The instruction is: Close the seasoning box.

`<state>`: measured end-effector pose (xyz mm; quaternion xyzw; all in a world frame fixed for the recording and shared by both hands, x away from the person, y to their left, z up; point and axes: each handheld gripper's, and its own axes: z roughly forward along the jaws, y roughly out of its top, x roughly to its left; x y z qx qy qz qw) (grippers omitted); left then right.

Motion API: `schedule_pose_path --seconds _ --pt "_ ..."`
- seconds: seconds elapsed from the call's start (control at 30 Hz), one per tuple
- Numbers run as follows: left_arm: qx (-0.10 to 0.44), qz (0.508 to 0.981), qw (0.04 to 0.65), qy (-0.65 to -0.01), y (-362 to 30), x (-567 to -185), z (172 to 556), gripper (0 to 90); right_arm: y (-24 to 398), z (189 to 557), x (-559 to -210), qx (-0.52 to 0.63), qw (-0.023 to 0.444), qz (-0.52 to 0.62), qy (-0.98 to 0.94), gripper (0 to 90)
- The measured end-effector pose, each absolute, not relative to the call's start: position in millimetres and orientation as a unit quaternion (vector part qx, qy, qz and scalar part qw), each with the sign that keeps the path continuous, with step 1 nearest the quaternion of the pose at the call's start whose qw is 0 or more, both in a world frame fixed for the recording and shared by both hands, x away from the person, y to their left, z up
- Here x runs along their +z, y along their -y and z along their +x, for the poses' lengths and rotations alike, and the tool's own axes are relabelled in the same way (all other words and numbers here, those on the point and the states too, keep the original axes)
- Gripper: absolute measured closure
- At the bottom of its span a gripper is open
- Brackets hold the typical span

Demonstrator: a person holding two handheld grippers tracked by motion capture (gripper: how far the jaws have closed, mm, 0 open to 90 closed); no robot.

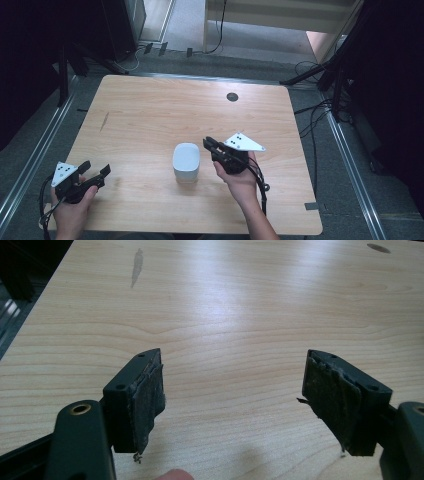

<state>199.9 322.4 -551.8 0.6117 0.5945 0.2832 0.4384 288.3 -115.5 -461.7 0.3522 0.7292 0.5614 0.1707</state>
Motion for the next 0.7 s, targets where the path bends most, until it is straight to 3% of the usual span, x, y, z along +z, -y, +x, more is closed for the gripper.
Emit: schedule_pose_path --seconds 0.07,0.1,0.13,0.17,0.2,0.7 --pt "0.283 0.612 0.438 -0.594 -323 -552 200 24.9 124 289 -464 0.554 0.178 0.373 -0.723 51.6" --pt "0.282 0.612 0.437 -0.595 -322 -552 200 24.9 124 289 -464 0.554 0.178 0.373 -0.723 51.6" --pt "0.282 0.613 0.437 -0.595 -323 -552 200 25.0 129 289 -466 0.55 0.182 0.382 -0.72 42.2" --pt "0.282 0.613 0.438 -0.594 -323 -552 200 25.0 136 289 -467 0.537 0.188 0.406 -0.715 18.9" --pt "0.282 0.613 0.438 -0.594 -323 -552 200 25.1 140 290 -468 0.527 0.19 0.415 -0.717 14.3" --pt "0.278 0.612 0.441 -0.595 -323 -552 200 25.8 191 282 -489 0.498 0.198 0.463 -0.706 12.9"
